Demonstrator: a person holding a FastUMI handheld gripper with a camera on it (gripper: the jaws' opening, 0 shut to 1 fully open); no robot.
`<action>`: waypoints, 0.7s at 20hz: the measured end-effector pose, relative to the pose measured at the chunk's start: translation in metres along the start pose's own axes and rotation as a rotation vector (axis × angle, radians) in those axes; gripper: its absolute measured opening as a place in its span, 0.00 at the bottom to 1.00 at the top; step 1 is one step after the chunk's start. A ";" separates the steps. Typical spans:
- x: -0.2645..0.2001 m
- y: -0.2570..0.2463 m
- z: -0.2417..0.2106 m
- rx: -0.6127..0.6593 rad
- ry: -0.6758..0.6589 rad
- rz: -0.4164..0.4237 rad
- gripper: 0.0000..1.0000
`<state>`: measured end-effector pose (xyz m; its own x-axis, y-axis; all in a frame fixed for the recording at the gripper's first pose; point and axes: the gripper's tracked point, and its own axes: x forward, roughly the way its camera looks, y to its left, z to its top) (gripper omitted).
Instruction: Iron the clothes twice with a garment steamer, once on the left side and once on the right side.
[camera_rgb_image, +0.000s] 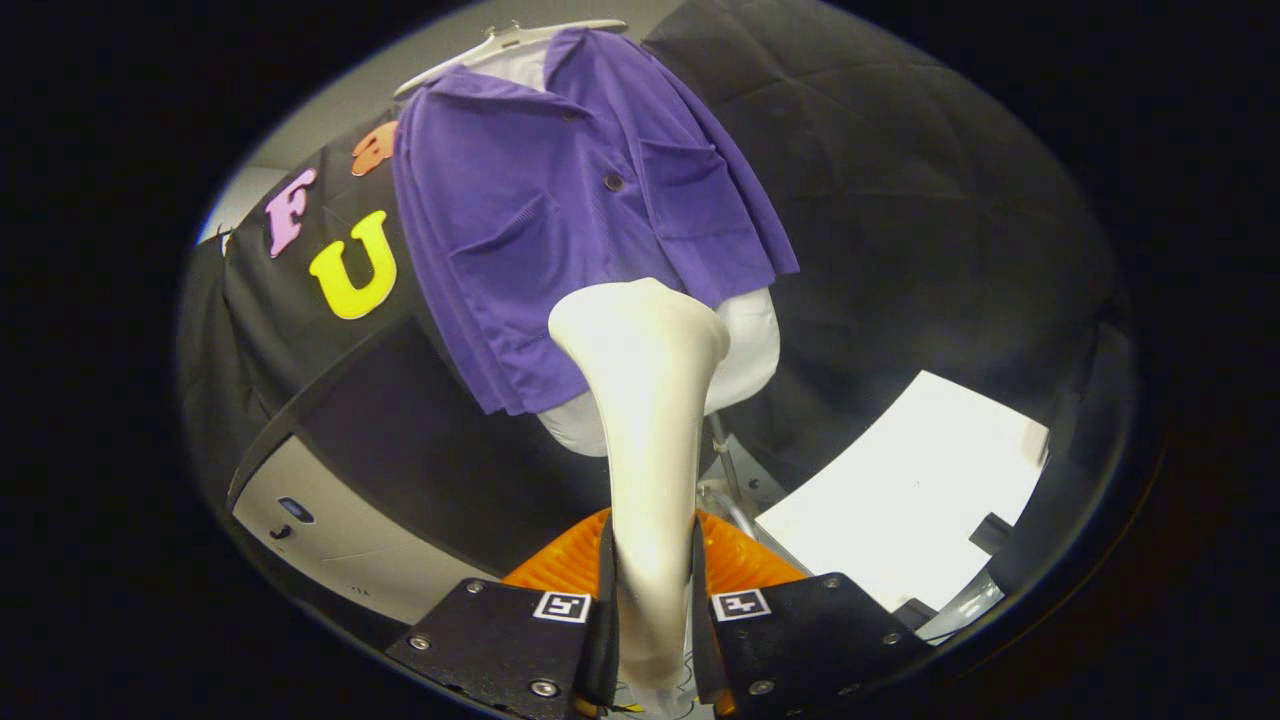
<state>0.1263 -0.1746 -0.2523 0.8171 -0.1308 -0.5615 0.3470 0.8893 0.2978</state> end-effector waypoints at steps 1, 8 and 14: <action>-0.016 0.012 0.004 -0.030 -0.022 0.017 0.30; -0.113 0.077 0.037 -0.115 -0.200 0.121 0.29; -0.169 0.108 0.065 -0.169 -0.328 0.170 0.29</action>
<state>0.0558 -0.0853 -0.0756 0.9693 -0.0843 -0.2310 0.1363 0.9661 0.2192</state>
